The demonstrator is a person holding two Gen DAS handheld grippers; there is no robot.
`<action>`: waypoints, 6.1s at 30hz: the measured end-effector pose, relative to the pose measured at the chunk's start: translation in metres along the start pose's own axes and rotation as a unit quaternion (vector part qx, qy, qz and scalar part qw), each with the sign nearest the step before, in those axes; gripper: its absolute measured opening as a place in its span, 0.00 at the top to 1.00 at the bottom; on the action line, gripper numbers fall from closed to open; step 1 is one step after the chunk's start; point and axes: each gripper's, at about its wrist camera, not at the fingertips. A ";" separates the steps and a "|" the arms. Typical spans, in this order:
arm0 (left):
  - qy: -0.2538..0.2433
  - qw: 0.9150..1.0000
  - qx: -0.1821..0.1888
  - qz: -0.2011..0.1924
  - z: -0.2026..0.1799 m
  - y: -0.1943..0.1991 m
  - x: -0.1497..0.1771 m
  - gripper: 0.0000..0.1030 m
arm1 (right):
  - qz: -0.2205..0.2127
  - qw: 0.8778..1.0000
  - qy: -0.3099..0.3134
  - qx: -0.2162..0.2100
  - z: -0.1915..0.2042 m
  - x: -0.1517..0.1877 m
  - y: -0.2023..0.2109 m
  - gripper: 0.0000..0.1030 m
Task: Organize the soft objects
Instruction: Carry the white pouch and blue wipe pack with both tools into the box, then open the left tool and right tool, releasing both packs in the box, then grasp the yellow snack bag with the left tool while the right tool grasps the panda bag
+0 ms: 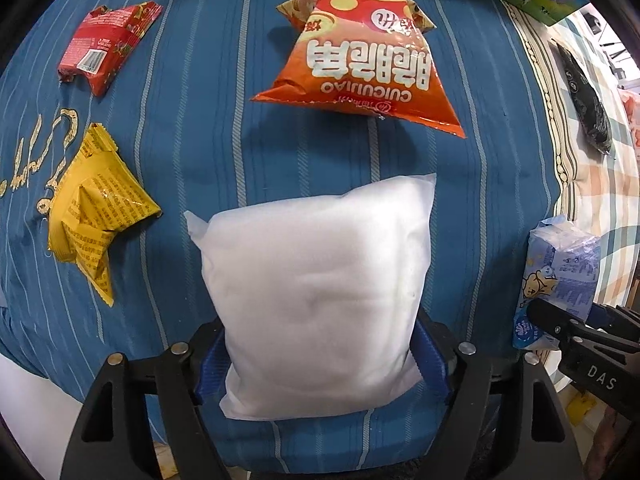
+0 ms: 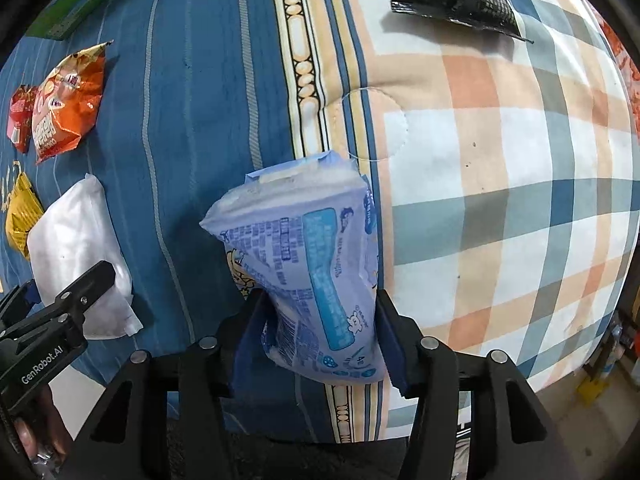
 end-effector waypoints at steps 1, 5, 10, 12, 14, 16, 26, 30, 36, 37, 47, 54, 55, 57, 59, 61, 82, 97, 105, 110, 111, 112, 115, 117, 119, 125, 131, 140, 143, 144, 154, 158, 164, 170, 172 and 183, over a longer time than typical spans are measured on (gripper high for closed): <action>0.000 1.000 -0.001 -0.001 -0.002 0.004 0.003 0.31 | 0.000 1.000 0.001 0.001 0.014 -0.006 -0.008 0.49; -0.006 1.000 -0.011 -0.013 -0.009 0.014 0.009 0.38 | -0.001 1.000 0.002 0.002 0.034 -0.004 -0.021 0.58; -0.015 0.999 -0.017 -0.037 -0.010 0.031 0.018 0.38 | -0.006 1.000 0.015 0.006 0.044 0.007 -0.009 0.67; -0.018 0.999 -0.014 -0.044 -0.011 0.037 0.020 0.38 | -0.014 1.000 0.021 0.008 0.047 0.012 -0.003 0.67; -0.019 0.998 -0.012 -0.053 -0.010 0.048 0.022 0.38 | -0.023 0.999 0.023 0.007 0.049 0.016 0.003 0.68; -0.023 0.998 -0.008 -0.060 -0.008 0.057 0.022 0.38 | -0.029 0.999 0.024 0.001 0.051 0.021 0.010 0.68; -0.044 0.991 0.023 -0.126 -0.006 0.126 0.027 0.38 | -0.072 0.997 0.024 -0.027 0.044 0.050 0.059 0.69; -0.051 0.984 0.031 -0.166 -0.006 0.165 0.027 0.38 | -0.090 0.994 0.022 -0.049 0.042 0.056 0.106 0.69; -0.062 0.975 0.048 -0.209 -0.017 0.217 0.012 0.38 | -0.126 0.988 0.033 -0.083 0.051 0.035 0.173 0.69; -0.060 0.973 0.052 -0.217 -0.017 0.227 0.008 0.38 | -0.137 0.986 0.035 -0.089 0.051 0.032 0.185 0.69; -0.050 0.960 0.051 -0.270 -0.021 0.289 -0.063 0.38 | -0.213 0.967 0.039 -0.133 0.050 -0.036 0.269 0.69; -0.043 0.959 0.037 -0.277 -0.026 0.301 -0.137 0.38 | -0.244 0.958 0.044 -0.140 0.048 -0.111 0.306 0.69; -0.041 0.960 0.035 -0.275 -0.027 0.299 -0.150 0.38 | -0.247 0.958 0.046 -0.139 0.049 -0.123 0.309 0.69; -0.039 0.962 0.032 -0.270 -0.029 0.295 -0.173 0.38 | -0.251 0.957 0.047 -0.137 0.050 -0.146 0.313 0.69; -0.039 0.963 0.025 -0.264 -0.031 0.288 -0.197 0.38 | -0.252 0.958 0.050 -0.129 0.052 -0.170 0.312 0.69; -0.038 0.965 0.029 -0.257 -0.032 0.280 -0.218 0.38 | -0.249 0.959 0.052 -0.122 0.055 -0.193 0.307 0.69; -0.035 0.993 0.031 -0.108 -0.033 0.143 -0.391 0.38 | -0.159 0.984 0.042 -0.068 0.072 -0.386 0.180 0.68; -0.029 0.995 0.042 -0.085 -0.035 0.119 -0.403 0.35 | -0.141 0.988 0.039 -0.058 0.078 -0.388 0.157 0.67; 0.007 0.996 0.066 -0.061 -0.031 0.110 -0.408 0.34 | -0.131 0.989 0.037 -0.059 0.082 -0.391 0.158 0.58; 0.024 0.995 0.077 -0.052 -0.024 0.113 -0.407 0.33 | -0.126 0.989 0.040 -0.062 0.086 -0.384 0.159 0.51; 0.026 0.995 0.076 -0.053 -0.024 0.115 -0.407 0.32 | -0.126 0.989 0.040 -0.063 0.087 -0.383 0.160 0.49; 0.027 0.995 0.074 -0.053 -0.023 0.116 -0.407 0.32 | -0.126 0.989 0.038 -0.064 0.087 -0.381 0.160 0.48; 0.026 0.996 0.072 -0.055 -0.022 0.121 -0.404 0.30 | -0.124 0.989 0.035 -0.066 0.085 -0.377 0.162 0.47; 0.020 0.996 0.067 -0.058 -0.023 0.125 -0.401 0.24 | -0.125 0.989 0.035 -0.066 0.083 -0.375 0.165 0.47; 0.014 0.996 0.055 -0.063 -0.022 0.128 -0.398 0.19 | -0.127 0.989 0.036 -0.064 0.083 -0.371 0.169 0.47; 0.010 0.995 0.052 -0.080 -0.013 0.143 -0.384 0.01 | -0.131 0.988 0.052 -0.055 0.081 -0.353 0.182 0.31; 0.006 0.994 0.046 -0.104 -0.001 0.161 -0.351 0.00 | -0.143 0.987 0.076 -0.024 0.092 -0.323 0.189 0.11; -0.008 0.986 0.036 -0.161 0.002 0.199 -0.295 0.00 | -0.174 0.983 0.061 -0.019 0.092 -0.272 0.210 0.00; -0.010 0.983 0.038 -0.181 -0.002 0.217 -0.278 0.00 | -0.193 0.979 0.055 -0.019 0.089 -0.251 0.224 0.00; -0.011 0.981 0.039 -0.188 -0.002 0.224 -0.270 0.00 | -0.201 0.978 0.051 -0.017 0.088 -0.243 0.230 0.00; -0.021 0.971 0.042 -0.234 -0.008 0.271 -0.206 0.00 | -0.248 0.967 0.046 -0.025 0.086 -0.168 0.269 0.00; -0.017 0.969 0.048 -0.243 0.002 0.280 -0.179 0.00 | -0.250 0.967 0.045 -0.033 0.086 -0.137 0.272 0.00; 0.025 0.971 0.048 -0.232 0.044 0.270 -0.142 0.00 | -0.221 0.972 0.061 -0.047 0.097 -0.103 0.247 0.00; 0.087 0.979 -0.012 -0.185 0.107 0.224 -0.093 0.00 | -0.146 0.984 0.083 -0.062 0.131 -0.079 0.178 0.00; 0.111 0.981 -0.024 -0.158 0.127 0.203 -0.078 0.00 | -0.118 0.987 0.083 -0.073 0.143 -0.077 0.152 0.00; 0.217 0.975 0.041 -0.030 0.201 0.091 -0.037 0.01 | -0.028 0.994 0.035 -0.104 0.188 -0.093 0.058 0.01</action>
Point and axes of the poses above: each gripper's, at about its wrist camera, not at the fingertips, and y roughly against the way its jaws point, z to its left, x to its underside, and after that the axes turned 1 degree about z, right-handed
